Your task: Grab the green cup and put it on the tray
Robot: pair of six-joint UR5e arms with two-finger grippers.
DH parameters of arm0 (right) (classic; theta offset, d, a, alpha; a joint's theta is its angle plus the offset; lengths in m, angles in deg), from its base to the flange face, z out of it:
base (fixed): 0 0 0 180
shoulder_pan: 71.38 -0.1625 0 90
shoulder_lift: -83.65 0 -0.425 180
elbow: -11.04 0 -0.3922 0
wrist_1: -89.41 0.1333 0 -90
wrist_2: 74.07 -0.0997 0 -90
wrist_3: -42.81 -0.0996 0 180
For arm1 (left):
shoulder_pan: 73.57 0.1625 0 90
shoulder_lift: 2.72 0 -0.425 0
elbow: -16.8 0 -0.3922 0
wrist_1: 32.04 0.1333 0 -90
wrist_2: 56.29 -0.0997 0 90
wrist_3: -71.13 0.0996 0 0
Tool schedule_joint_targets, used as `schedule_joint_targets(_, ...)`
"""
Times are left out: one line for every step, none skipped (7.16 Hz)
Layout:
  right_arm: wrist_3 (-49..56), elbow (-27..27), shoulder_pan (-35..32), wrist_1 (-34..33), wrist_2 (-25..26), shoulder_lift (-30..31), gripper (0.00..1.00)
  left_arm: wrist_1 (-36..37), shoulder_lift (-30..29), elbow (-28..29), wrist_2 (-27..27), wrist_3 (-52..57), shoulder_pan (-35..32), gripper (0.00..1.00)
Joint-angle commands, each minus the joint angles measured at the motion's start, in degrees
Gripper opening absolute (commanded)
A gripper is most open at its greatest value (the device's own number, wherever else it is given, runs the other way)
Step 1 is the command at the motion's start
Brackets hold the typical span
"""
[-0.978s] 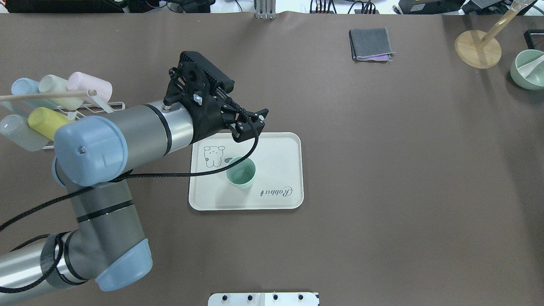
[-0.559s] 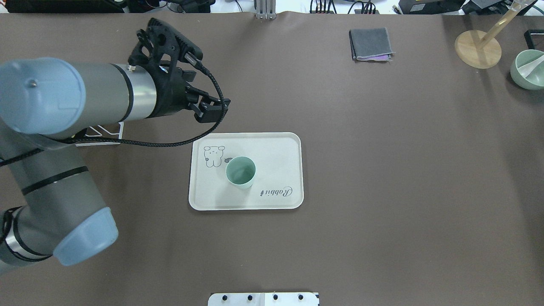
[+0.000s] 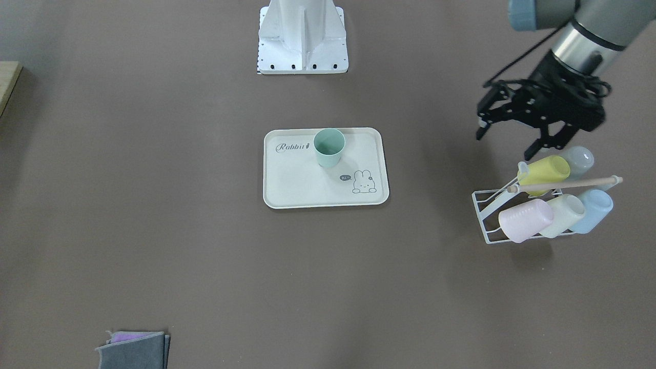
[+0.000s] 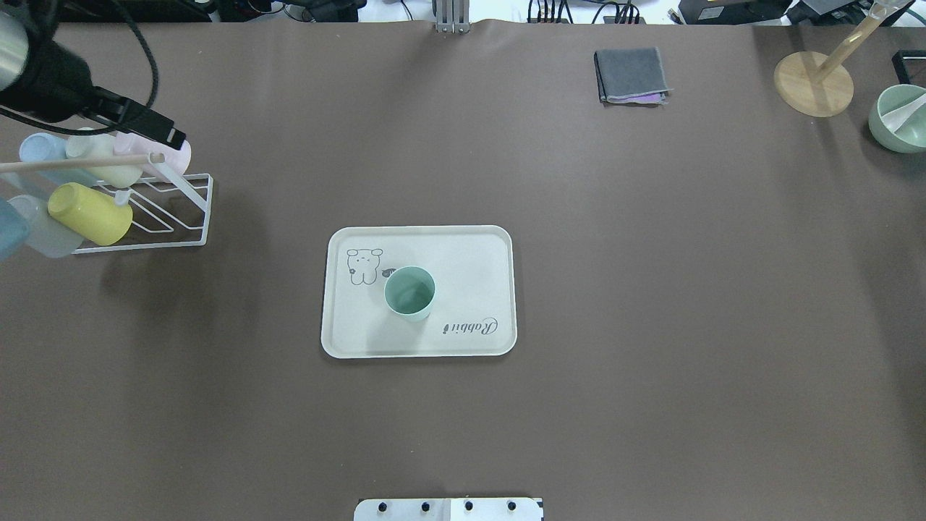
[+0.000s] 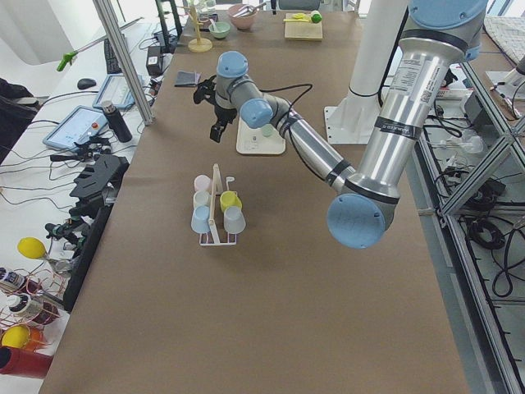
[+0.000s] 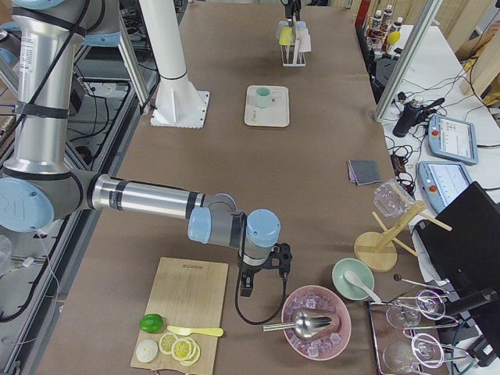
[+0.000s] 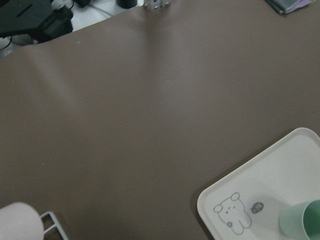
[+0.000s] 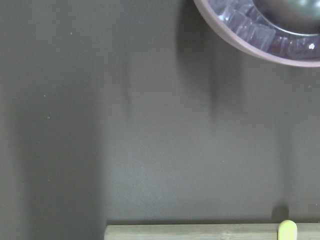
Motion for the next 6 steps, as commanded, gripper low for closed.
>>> schedule_joint_targets(0.0, 0.0, 0.0, 0.0, 0.0, 0.0, 1.0, 0.3, 9.2, 3.1, 7.6, 0.1, -9.5, 0.98)
schedule_joint_targets(0.0, 0.0, 0.0, 0.0, 0.0, 0.0, 1.0, 0.5, 12.2, 3.7, 8.3, 0.7, -12.0, 0.98)
schedule_joint_targets(0.0, 0.0, 0.1, 0.0, 0.0, 0.0, 1.0, 0.6, 16.1, 5.9, 8.6, 7.3, -15.1, 0.98)
schedule_joint_targets(0.0, 0.0, 0.0, 0.0, 0.0, 0.0, 1.0, 0.6, 23.6, 7.4, 8.7, 15.3, -17.7, 0.98)
schedule_joint_targets(0.0, 0.0, 0.0, 0.0, 0.0, 0.0, 1.0, 1.4, 26.8, 7.7, 9.7, 16.5, -18.9, 0.98)
schedule_joint_targets(0.0, 0.0, 0.0, 0.0, 0.0, 0.0, 1.0, 4.0, 27.8, 9.5, 10.8, 17.1, -20.0, 0.98)
